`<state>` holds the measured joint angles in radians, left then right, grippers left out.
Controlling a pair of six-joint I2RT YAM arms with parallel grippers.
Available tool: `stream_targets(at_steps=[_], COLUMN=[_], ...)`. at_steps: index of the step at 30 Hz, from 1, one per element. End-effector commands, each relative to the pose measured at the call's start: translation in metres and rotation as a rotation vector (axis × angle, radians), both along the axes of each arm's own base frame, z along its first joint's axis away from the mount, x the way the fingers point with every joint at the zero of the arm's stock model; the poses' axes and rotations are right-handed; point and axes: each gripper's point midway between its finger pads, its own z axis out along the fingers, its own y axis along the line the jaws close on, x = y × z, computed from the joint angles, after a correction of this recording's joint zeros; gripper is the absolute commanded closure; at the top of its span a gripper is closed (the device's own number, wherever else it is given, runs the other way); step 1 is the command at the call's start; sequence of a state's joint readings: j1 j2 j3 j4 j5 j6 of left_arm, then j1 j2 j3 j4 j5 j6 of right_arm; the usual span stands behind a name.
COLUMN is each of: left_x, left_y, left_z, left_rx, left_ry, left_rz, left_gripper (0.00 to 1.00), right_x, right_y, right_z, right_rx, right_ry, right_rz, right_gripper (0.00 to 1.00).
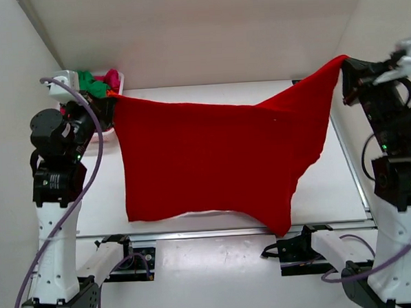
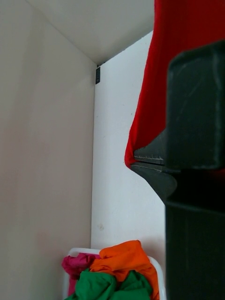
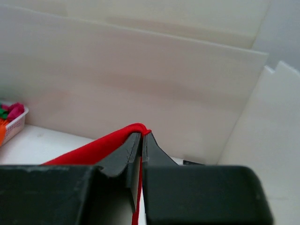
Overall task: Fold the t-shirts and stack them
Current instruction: Flatten out the tshirt
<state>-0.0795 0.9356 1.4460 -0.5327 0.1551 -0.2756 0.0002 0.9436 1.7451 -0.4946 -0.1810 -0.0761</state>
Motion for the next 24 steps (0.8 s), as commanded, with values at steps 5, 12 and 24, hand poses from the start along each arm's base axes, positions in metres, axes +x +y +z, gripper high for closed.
stream_targets(at_steps=[5, 12, 24], left_x=[0.075, 0.157, 0.140], left_y=[-0.007, -0.007, -0.006], left_z=[-0.102, -0.109, 0.022], left_rx=[-0.022, -0.006, 0.012], left_ry=[0.205, 0.241, 0.032], left_rz=[-0.008, 0.002, -0.009], left_gripper=[1.00, 1.00, 1.00], right_x=[0.140, 0.237, 0.192], right_y=[0.012, 0.021, 0.010], right_z=[-0.096, -0.134, -0.030], right_rx=[-0.027, -0.051, -0.035], right_ry=[0.255, 0.350, 0.159], right_rz=[0.056, 0.068, 0.056], right_gripper=[1.00, 1.00, 1.00])
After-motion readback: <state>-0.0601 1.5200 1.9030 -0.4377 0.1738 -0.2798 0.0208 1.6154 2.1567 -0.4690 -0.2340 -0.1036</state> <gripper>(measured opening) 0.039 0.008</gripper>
